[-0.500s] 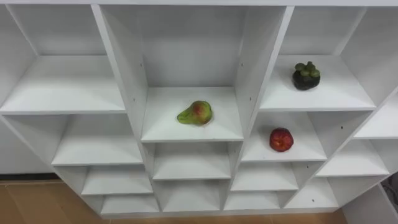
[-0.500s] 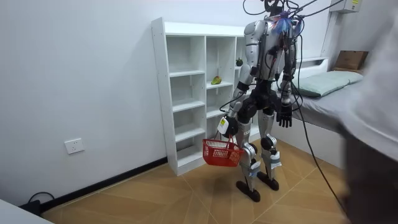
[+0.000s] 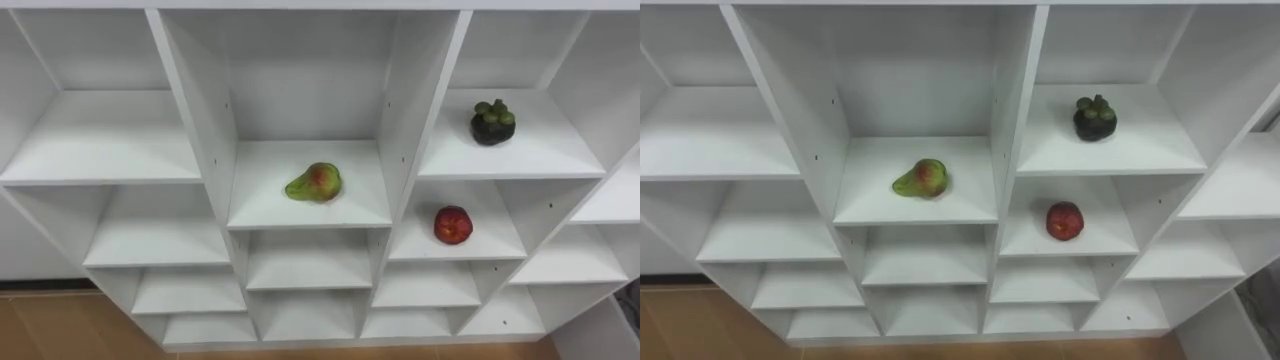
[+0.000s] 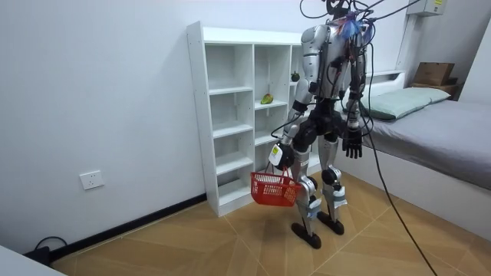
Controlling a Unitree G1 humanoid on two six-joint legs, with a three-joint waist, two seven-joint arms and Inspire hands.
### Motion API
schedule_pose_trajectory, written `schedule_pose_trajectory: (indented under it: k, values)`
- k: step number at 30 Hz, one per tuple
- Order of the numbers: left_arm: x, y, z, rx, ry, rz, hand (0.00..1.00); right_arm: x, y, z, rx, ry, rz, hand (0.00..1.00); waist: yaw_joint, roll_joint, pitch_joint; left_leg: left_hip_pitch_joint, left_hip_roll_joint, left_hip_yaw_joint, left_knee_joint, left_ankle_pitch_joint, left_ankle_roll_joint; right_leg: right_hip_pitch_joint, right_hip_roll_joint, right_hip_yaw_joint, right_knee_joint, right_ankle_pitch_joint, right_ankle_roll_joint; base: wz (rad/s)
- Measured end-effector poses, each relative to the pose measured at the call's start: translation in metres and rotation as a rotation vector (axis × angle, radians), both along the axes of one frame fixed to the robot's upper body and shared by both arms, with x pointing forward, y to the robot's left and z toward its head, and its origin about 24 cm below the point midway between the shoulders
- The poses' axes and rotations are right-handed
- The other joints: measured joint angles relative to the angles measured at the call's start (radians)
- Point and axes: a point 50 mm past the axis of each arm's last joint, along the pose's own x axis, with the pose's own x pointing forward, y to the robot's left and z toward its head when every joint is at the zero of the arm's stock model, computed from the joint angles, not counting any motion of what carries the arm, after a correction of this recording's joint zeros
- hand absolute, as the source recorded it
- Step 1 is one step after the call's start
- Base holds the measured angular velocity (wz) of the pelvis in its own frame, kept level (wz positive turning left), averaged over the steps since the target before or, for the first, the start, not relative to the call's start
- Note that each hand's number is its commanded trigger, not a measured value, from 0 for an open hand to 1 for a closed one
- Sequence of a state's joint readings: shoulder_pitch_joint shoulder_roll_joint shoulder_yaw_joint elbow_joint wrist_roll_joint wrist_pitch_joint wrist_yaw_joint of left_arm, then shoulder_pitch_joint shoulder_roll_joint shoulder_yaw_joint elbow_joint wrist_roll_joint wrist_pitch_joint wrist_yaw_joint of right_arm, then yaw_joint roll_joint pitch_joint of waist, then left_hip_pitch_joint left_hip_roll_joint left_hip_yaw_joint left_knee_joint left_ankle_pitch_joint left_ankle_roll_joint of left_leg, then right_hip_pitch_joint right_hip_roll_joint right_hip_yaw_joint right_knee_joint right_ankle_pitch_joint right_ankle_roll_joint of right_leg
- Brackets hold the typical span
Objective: Collect fruits from the closet
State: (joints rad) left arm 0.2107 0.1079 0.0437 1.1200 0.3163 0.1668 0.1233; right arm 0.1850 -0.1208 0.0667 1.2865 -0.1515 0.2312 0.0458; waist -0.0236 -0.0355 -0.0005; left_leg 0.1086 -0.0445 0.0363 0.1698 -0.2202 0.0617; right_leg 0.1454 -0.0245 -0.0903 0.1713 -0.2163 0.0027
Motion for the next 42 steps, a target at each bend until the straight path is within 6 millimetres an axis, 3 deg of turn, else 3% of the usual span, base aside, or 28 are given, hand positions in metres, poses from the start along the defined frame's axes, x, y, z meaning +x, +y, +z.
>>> schedule_pose_trajectory:
  k: [12, 23, 27, 31, 35, 42]
  values:
    - [0.008, -0.004, 0.000, -0.005, -0.050, -0.040, 1.00, 0.026, -0.003, 0.000, -0.095, -0.179, -0.066, 0.00, -0.015, 0.017, 0.0036, -0.001, 0.000, 0.000, 0.000, 0.000, 0.000, -0.003, -0.002, -0.007, 0.002, 0.000, 0.000, 0.00]
    - [0.016, -0.005, 0.001, 0.000, -0.141, -0.055, 1.00, 0.034, -0.008, 0.005, -0.200, -0.326, -0.116, 0.00, -0.021, 0.025, 0.0048, -0.020, 0.002, 0.018, 0.002, 0.000, 0.000, -0.027, 0.000, 0.010, 0.002, 0.000, 0.000, -0.05]
    - [0.024, -0.004, 0.003, 0.016, -0.193, -0.055, 1.00, 0.071, -0.015, 0.018, -0.246, -0.572, -0.188, 0.00, -0.022, 0.030, 0.0037, -0.028, 0.006, 0.036, 0.000, 0.000, 0.000, -0.046, 0.003, 0.023, 0.001, 0.006, 0.000, -0.12]
    - [0.036, -0.005, 0.006, 0.005, -0.271, -0.048, 1.00, 0.100, -0.008, 0.029, -0.222, -0.746, -0.178, 0.00, -0.022, 0.031, 0.0021, -0.034, 0.010, 0.043, -0.001, 0.000, -0.001, -0.053, 0.007, 0.025, -0.001, 0.007, -0.002, -0.03]
    - [0.043, -0.006, 0.007, -0.008, -0.317, -0.039, 1.00, 0.116, -0.001, 0.044, -0.204, -0.877, -0.155, 0.00, -0.014, 0.035, -0.0041, -0.044, 0.012, 0.044, -0.002, 0.000, -0.002, -0.065, 0.009, 0.031, -0.001, 0.007, -0.002, -0.03]
    - [0.047, -0.009, 0.008, -0.020, -0.340, -0.041, 1.00, 0.146, 0.007, 0.082, -0.197, -1.121, -0.074, 0.00, -0.014, 0.032, -0.0004, -0.051, 0.012, 0.048, -0.004, 0.000, -0.002, -0.080, 0.009, 0.033, -0.001, 0.008, -0.003, -0.01]
